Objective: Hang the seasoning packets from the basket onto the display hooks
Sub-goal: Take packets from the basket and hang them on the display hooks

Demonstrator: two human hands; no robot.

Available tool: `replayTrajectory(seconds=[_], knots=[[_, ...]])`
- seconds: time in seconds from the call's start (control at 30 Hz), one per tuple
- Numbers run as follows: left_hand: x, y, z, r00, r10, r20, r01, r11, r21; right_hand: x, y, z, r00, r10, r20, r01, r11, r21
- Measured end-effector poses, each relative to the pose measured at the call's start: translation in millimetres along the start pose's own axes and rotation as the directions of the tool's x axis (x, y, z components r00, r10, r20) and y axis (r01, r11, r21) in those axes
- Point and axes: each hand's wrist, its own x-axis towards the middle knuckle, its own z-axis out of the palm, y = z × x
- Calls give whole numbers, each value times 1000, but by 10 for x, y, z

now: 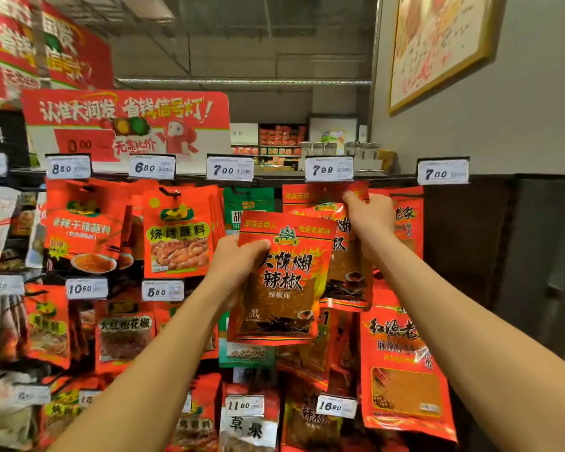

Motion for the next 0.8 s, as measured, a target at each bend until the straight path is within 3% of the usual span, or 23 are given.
replayTrajectory(seconds=[0.3, 0.8], knots=[[204, -6, 108, 999, 39, 0, -39, 999, 17, 121, 0, 20, 1000, 8, -27, -7, 1000, 25], [393, -65, 126, 1000, -6, 20, 6, 1000, 21, 111, 0, 13, 995, -97, -8, 95, 989, -114]])
